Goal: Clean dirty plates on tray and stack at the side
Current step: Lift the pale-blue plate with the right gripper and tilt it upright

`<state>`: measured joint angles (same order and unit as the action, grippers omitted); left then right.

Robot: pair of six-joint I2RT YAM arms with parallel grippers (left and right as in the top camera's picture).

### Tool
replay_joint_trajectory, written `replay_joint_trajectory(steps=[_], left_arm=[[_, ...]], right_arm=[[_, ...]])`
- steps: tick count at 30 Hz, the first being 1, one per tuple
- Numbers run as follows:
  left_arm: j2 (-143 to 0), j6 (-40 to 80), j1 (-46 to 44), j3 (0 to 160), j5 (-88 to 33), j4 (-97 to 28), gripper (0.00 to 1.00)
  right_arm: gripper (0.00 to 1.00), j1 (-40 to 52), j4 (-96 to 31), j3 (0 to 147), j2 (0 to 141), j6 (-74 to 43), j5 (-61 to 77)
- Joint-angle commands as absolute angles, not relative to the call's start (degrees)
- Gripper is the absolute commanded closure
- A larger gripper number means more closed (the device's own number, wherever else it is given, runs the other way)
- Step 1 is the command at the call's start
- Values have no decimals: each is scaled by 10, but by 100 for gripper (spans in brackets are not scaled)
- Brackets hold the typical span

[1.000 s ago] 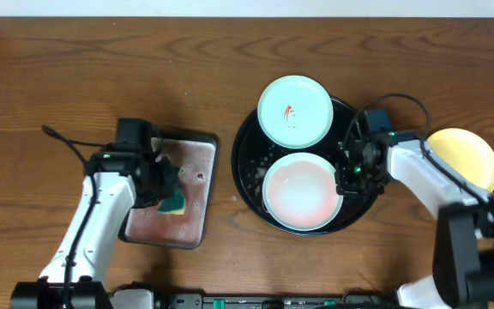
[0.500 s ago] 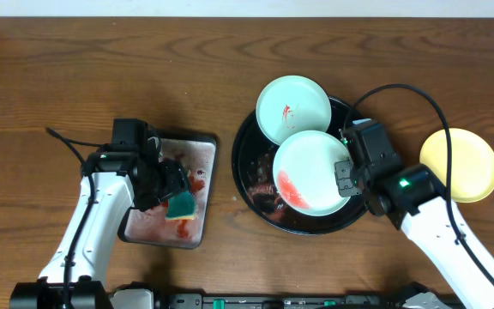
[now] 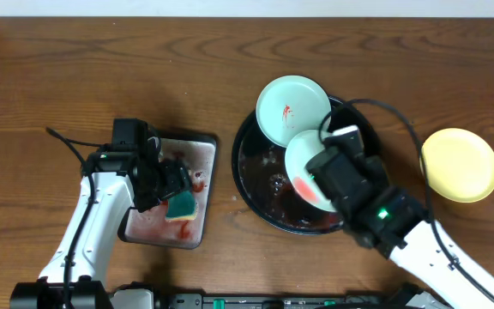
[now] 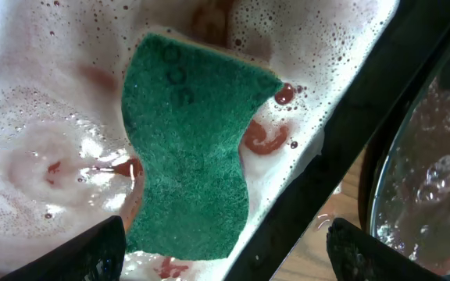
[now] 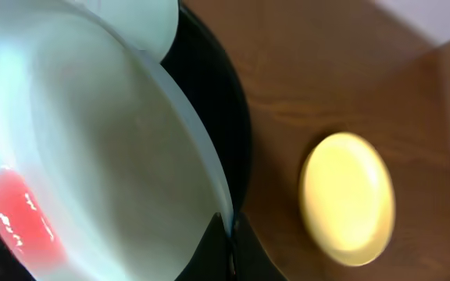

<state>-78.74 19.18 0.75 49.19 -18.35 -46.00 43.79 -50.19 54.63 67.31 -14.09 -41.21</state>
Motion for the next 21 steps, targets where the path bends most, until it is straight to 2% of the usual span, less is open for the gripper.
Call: replay_joint_trajectory(steps=[1,9,21], left_arm=[[-781,185,11,496,-188,-459,17],[-781,185,11,496,-188,-459,17],[-781,185,11,496,-188,-459,16]], right_arm=[[99,491,-505,549,666,-146,-529],[99,584,-505,549,666,-74,-603],[99,623,-502,549,666,-50,-641]])
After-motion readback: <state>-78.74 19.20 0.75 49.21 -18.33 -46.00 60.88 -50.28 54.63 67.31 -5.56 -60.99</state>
